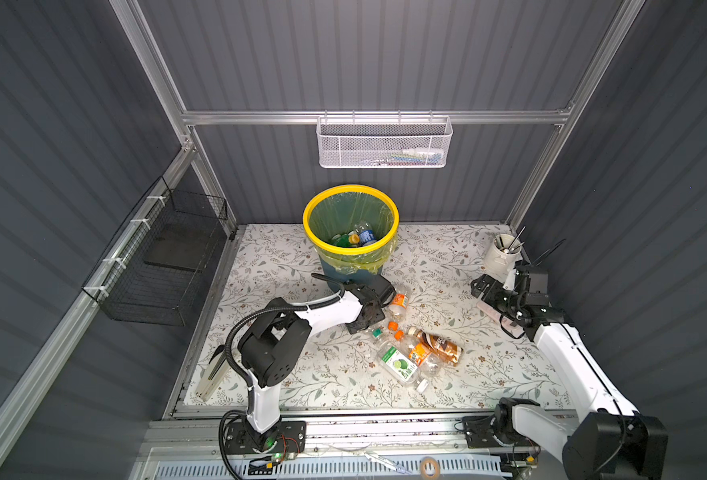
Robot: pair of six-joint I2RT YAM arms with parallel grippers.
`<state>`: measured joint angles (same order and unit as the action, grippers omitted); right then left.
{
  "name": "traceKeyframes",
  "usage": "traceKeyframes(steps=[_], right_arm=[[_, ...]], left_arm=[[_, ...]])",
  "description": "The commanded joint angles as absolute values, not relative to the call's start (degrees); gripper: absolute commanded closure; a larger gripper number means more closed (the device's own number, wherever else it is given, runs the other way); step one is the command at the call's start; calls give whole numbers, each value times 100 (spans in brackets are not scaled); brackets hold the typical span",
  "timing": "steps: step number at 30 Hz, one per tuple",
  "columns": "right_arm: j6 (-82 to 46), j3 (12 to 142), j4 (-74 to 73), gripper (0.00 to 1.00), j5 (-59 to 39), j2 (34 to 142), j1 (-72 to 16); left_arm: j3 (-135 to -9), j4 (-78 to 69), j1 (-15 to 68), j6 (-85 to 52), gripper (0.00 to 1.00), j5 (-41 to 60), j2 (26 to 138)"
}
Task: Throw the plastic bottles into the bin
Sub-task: 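Lower the left gripper and grasp the clear square bottle while the right withdraws, then lift the clear square bottle over the bin and open the left gripper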
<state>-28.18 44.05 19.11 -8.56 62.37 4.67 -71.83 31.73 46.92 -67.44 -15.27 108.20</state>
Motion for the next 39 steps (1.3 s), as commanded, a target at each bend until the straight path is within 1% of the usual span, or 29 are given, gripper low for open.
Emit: traceKeyframes(steps=[1, 5, 9, 12, 14, 19, 23, 25, 28, 31, 32, 33, 34, 36, 38, 39], right_arm=[[-2741, 4474, 2074, 1, -841, 6181, 500], [-2757, 4475, 2083, 1, -879, 6136, 513], [-2790, 4482, 2092, 1, -914, 6100, 509], [-2828, 4482, 2083, 1, -949, 6091, 510], [-2852, 4480, 2062, 1, -1007, 6101, 510], [-2966, 4469, 1943, 1, -1163, 6172, 510], [-3065, 4480, 1806, 1, -1334, 6295, 509], [-3123, 4499, 1760, 1, -1398, 6361, 516], [-3168, 4517, 1640, 1, -1556, 6369, 512], [-3183, 4594, 1554, 1, -1799, 6635, 510], [-3167, 4639, 1559, 1, -1862, 6678, 515], [-3152, 4673, 1562, 3, -2103, 6706, 512], [-3133, 4692, 1562, 4, -2191, 6723, 510], [-3104, 4701, 1538, 6, -2310, 6737, 510], [-3069, 4672, 1549, 7, -2324, 6730, 510], [-3042, 4651, 1570, 7, -2325, 6713, 502]], left_arm=[[-6774, 3196, 4601, -7134, 34, -1622, 10493], [-6281, 3032, 4445, -7362, 39, -1677, 10128], [-5799, 2968, 4281, -7427, 41, -1750, 9703], [-5511, 2995, 4242, -7424, 42, -1969, 9289], [-5391, 2951, 4261, -7171, 46, -2204, 8919], [-5250, 3591, 4428, -7003, 46, -3474, 7493], [-5068, 4608, 4430, -7675, 44, -4525, 6177], [-4923, 4744, 4427, -7827, 43, -4909, 5586], [-4910, 4240, 4416, -7214, 44, -5277, 5030], [-5514, 3521, 4297, -6044, 44, -5554, 5209], [-5847, 3144, 4152, -5450, 44, -5398, 5423], [-6241, 2792, 3897, -4896, 44, -4954, 5699], [-6604, 2600, 3559, -4578, 43, -4331, 6044], [-7661, 2300, 2906, -3989, 45, -2684, 6961], [-9046, 2469, 2891, -3357, 45, -1784, 7929], [-9775, 2761, 2932, -3143, 43, -1381, 8417]])
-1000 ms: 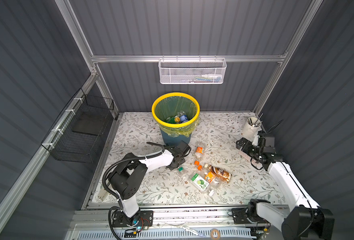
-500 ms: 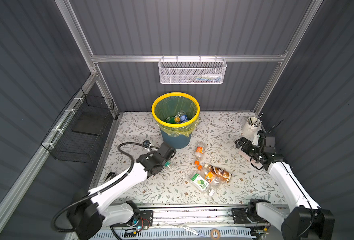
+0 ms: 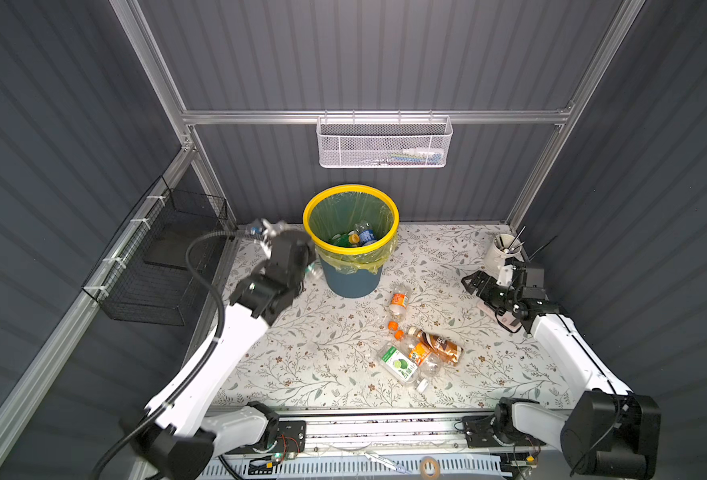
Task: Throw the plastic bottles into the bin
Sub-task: 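Lift the clear square bottle over the bin and open the left gripper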
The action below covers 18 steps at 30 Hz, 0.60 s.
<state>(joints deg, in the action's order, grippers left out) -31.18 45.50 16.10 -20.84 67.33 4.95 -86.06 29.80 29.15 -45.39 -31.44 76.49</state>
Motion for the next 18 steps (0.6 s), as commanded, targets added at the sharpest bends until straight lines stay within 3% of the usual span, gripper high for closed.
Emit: traceKeyframes(steps=[1, 3, 4, 6, 10, 18], right_arm=[[-3017, 4634, 1595, 7, -2312, 6695, 508], [-2969, 4573, 1642, 6, -2257, 6632, 509], [-2953, 4539, 1672, 6, -2206, 6602, 508], [-2966, 4439, 1673, 6, -2104, 6546, 509], [-2958, 4471, 1777, 6, -2139, 6551, 506], [-3002, 4563, 1867, 5, -2135, 6556, 509]], left_arm=[[-10329, 3003, 2987, -2892, 41, -1142, 8798], [-11255, 3467, 3230, -2342, 40, -1166, 9338], [-11318, 3400, 3298, -2157, 35, -1240, 9392], [-11418, 3589, 3193, -2180, 2, -1239, 9542], [-12029, 4799, 2945, -2645, 1, -1429, 10021], [-9187, 2703, 2949, -3055, 1, -1936, 8148]])
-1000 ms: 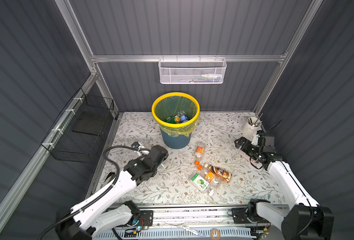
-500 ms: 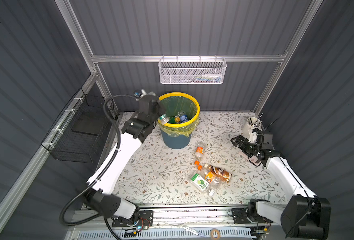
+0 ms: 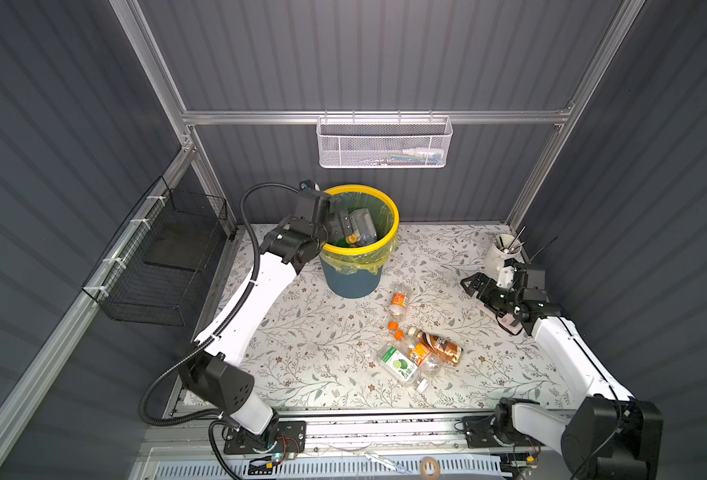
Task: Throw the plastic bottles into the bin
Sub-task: 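Lift the clear square bottle over the bin and open the left gripper, then grasp the orange-labelled bottle with the right gripper while the left gripper withdraws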
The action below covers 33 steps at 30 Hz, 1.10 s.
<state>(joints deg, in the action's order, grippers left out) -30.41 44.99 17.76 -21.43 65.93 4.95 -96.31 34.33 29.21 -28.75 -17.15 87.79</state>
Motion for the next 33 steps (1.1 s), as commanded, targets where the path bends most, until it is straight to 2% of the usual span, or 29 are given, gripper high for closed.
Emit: traceKeyframes(steps=[1, 7, 19, 33], right_arm=[[-3023, 4554, 1870, 5, -2151, 6579, 501], [-3192, 4560, 1854, 5, -2138, 6844, 272], [-4205, 5033, 1554, 3, -1461, 7994, -1087], [-4515, 5994, 1845, 4, -1298, 9402, -2274]], left_arm=[[-8971, 2642, 2953, -3095, 1, -1988, 8012], [-7640, 2594, 2953, -3230, 0, -2569, 7115], [-5869, 3169, 2943, -4020, 1, -3352, 6217], [-5157, 3034, 2944, -4580, 1, -2826, 6478]])
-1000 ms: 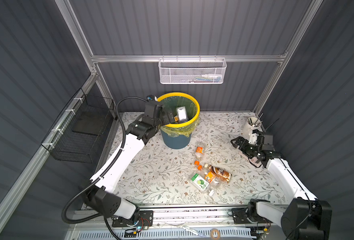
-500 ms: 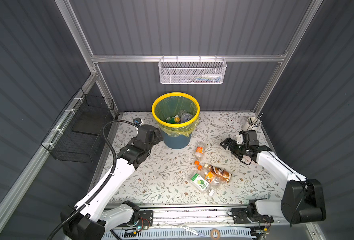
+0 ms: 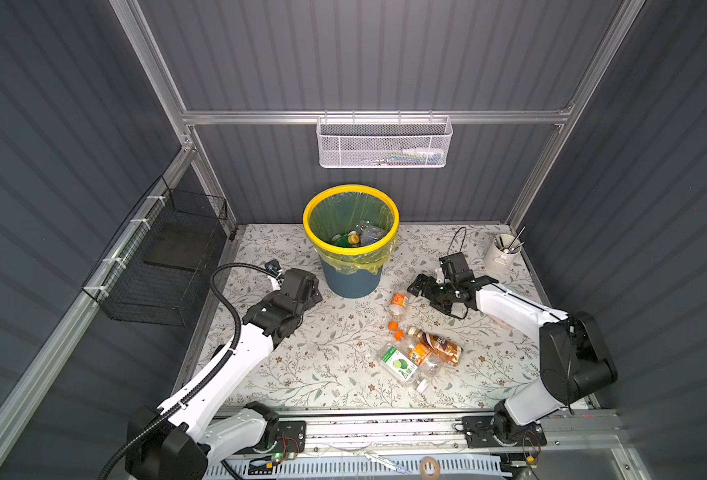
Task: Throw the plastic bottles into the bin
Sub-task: 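Grasp the orange-labelled bottle with the right gripper while the left gripper withdraws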
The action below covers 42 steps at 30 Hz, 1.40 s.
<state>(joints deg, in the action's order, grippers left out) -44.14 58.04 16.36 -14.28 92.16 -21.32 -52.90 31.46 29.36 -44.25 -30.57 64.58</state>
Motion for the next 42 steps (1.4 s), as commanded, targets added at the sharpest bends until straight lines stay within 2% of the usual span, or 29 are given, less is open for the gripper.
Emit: traceKeyframes(steps=[1, 15, 20, 24, 30, 36, 42], right_arm=[[-4531, 6034, 1843, 4, -1267, 9479, -2324], [-4398, 6796, 2382, 9, -965, 10513, -2719], [-4296, 6975, 2420, 19, -1064, 10748, -2712], [-4289, 7000, 2273, 34, -1142, 10792, -2673], [-4313, 6678, 1802, 48, -1371, 10392, -2312], [-4325, 6298, 1503, 48, -1785, 9606, -1679], [-4123, 6402, 1877, 46, -1863, 8756, -974]], left_arm=[[-5079, 2873, 2944, -4541, 1, -2741, 6464], [-5115, 2666, 2944, -4170, 0, -2460, 6824], [-5058, 2683, 2944, -4200, 0, -2496, 6803], [-5063, 2745, 2944, -4210, 1, -2527, 6790], [-5048, 2769, 2944, -4271, 1, -2554, 6802], [-5028, 2714, 2944, -4421, 1, -2536, 6888], [-4975, 2659, 2943, -4541, 0, -2435, 6992]])
